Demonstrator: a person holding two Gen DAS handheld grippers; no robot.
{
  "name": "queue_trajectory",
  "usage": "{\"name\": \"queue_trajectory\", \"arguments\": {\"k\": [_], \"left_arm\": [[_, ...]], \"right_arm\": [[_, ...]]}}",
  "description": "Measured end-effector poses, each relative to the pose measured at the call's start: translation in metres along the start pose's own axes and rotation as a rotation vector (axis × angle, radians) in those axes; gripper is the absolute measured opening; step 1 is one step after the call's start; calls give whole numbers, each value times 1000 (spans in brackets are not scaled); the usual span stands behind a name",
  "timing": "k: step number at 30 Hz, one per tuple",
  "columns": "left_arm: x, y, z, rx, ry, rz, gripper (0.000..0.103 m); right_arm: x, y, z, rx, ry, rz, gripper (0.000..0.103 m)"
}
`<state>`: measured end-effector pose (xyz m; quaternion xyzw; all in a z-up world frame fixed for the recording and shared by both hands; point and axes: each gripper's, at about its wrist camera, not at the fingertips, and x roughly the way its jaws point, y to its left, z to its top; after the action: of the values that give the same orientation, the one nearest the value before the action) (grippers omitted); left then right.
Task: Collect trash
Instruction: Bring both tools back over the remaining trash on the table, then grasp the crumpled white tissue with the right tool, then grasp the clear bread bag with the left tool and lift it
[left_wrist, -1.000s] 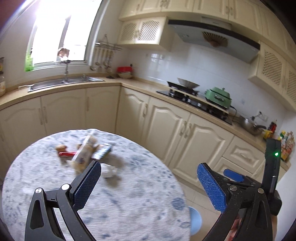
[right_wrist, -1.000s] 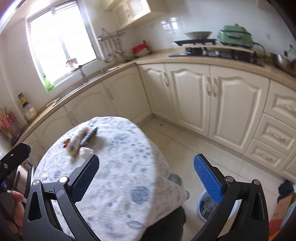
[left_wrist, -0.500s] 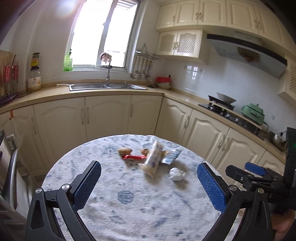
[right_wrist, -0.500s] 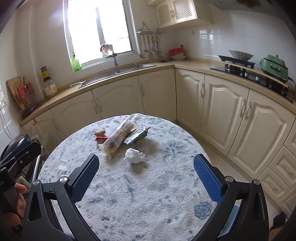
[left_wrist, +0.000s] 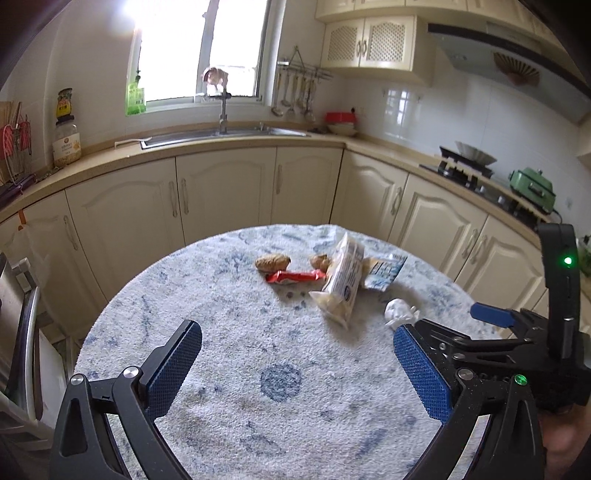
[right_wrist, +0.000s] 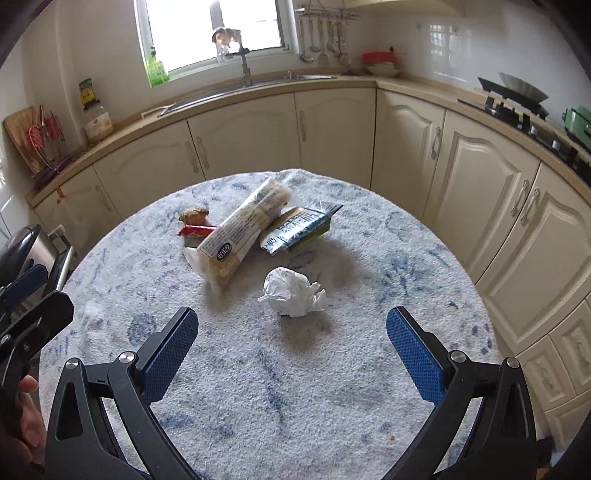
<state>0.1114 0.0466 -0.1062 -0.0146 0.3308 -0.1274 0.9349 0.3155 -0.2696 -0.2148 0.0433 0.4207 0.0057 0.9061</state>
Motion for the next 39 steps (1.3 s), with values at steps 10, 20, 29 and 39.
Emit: {"name": "queue_trajectory", "arguments": {"k": [10, 20, 29, 39], "left_arm": [[83, -16, 39, 40, 88, 33, 102], [147, -33, 60, 87, 151, 42, 102], [218, -53, 81, 179, 192, 88, 98], [252, -50, 79, 107, 243, -80, 40]], "right_arm": [[65, -1, 12, -50, 113, 14, 51], [60, -14, 24, -42, 48, 63, 34], [64, -41, 23, 53, 35, 95, 34], [51, -47, 17, 81, 23, 103, 34]]}}
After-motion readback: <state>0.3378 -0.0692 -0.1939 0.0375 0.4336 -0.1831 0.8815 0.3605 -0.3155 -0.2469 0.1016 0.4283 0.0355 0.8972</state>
